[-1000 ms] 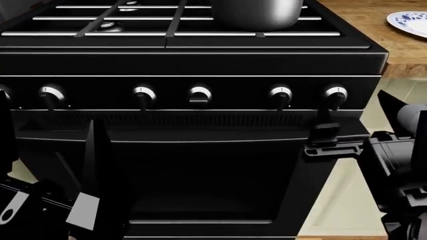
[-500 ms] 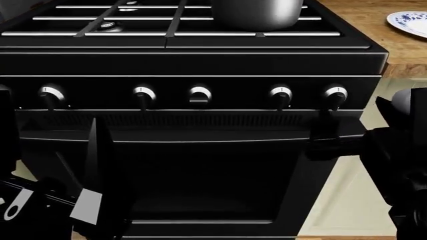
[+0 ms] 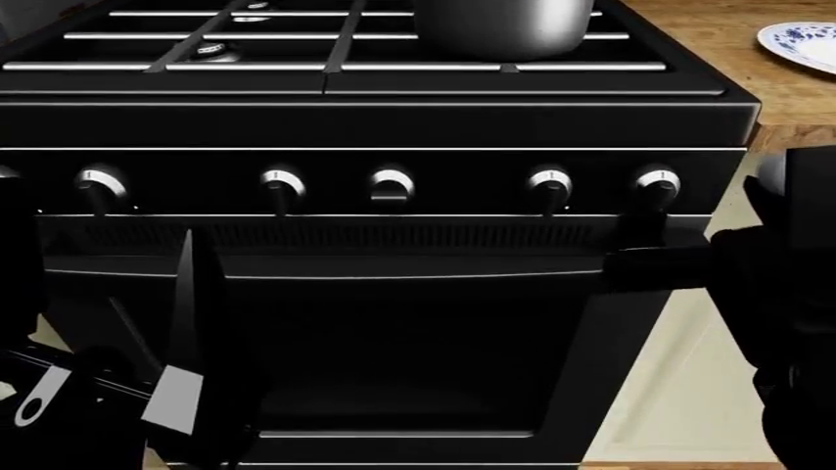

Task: Frozen meat rests on a plate on the counter. Retrieve the meat and place it in a pot on a burner. Then turn the burner on.

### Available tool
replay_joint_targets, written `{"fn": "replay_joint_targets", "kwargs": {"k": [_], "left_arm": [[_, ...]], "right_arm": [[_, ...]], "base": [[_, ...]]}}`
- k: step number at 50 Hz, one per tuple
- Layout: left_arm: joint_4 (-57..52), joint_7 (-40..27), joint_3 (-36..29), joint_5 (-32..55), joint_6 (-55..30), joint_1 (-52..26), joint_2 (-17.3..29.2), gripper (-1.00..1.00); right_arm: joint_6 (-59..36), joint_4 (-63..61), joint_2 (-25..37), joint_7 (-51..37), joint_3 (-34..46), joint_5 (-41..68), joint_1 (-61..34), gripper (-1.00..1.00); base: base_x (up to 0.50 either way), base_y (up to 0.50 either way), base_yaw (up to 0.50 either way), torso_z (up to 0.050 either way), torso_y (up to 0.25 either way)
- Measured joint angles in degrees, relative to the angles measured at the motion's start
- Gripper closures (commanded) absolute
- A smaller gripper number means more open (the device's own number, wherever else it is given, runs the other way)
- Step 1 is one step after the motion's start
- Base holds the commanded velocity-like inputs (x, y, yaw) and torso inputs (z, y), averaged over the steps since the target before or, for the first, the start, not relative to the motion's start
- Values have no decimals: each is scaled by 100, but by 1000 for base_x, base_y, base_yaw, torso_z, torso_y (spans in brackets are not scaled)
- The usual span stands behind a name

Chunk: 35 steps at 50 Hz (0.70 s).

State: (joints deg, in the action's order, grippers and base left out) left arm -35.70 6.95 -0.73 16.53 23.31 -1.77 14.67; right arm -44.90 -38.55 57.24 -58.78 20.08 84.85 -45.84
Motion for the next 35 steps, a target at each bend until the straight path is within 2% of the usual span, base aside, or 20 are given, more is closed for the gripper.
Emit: {"fn": "replay_joint_targets", "kwargs": {"k": [35], "left_arm": [[51,-104,-55,8,40,-20,87,-100]], "right_arm": [[23,817,-309,493,267,-556,83,-100]], "base": [[0,0,0,0,0]]}}
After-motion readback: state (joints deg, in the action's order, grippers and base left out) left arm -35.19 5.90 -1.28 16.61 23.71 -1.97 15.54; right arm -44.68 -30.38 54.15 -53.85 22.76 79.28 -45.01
